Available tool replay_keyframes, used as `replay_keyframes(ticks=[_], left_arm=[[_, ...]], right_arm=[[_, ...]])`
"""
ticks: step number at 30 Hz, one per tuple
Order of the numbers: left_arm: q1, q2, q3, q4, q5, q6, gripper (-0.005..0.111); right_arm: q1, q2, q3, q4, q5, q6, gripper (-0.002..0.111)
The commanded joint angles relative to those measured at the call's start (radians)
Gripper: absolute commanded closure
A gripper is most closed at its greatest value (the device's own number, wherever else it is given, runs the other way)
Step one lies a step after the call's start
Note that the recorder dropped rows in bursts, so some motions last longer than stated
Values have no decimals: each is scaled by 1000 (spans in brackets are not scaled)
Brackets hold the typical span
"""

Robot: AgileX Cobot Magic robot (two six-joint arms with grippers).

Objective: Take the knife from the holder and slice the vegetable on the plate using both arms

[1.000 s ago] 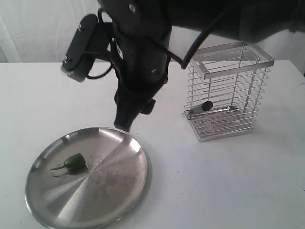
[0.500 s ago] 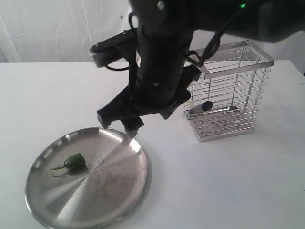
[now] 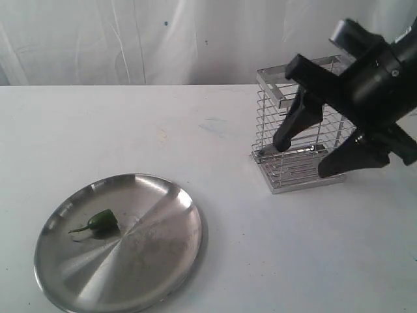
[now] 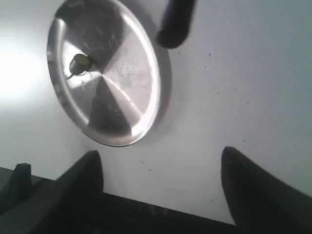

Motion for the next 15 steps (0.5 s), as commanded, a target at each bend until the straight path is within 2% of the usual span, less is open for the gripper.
replay_keyframes(ticks=[1,6,11,15], left_arm=[[-6,-5,3,0,9,-5,107],[-6,-5,3,0,9,-5,107],[-6,-5,3,0,9,-5,107],[-6,-5,3,0,9,-5,107]], right_arm=[[-40,79,32,94,0,-74,45],[-40,155,32,123,-48,-73,45],[-40,177,32,303,-149,-171,45],[-42,183,32,281,-184,-148,45]])
